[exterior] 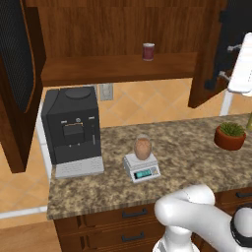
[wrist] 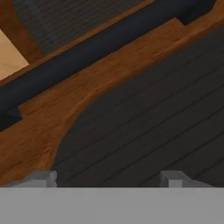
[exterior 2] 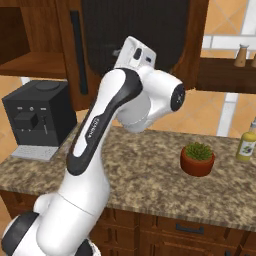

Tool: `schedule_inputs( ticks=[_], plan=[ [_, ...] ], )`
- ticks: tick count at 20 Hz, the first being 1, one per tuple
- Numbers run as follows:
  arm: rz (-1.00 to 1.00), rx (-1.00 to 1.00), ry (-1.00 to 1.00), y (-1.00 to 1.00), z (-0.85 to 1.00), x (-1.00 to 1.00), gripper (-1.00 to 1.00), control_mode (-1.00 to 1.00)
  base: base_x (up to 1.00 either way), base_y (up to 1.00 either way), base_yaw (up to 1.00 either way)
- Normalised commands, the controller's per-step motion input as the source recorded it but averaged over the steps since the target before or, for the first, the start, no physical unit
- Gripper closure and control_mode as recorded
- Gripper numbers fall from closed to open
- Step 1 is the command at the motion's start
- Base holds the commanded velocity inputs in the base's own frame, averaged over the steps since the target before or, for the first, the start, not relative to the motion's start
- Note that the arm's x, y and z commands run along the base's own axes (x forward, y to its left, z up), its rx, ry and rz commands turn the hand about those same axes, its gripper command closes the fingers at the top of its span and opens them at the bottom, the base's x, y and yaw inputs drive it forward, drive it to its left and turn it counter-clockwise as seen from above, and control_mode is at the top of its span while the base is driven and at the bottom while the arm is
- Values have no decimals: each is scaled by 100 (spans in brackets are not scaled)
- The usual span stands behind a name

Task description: Pick the honey bottle and place it on the digital scale for weighing, and close the cabinet.

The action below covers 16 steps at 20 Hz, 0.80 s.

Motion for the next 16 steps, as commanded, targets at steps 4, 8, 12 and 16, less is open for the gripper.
schedule_inputs(
  ticks=[4,8,12,16],
  plan=[
    [-36,-22,-1,89,-23,100,-100,-100,0,0,0],
    [-33,-13,-13,90,-33,99,-100,-100,0,0,0],
    [-26,-4,-10,60,-34,100,-100,-100,0,0,0],
    [-8,0,-3,0,-34,100,-100,-100,0,0,0]
  ],
)
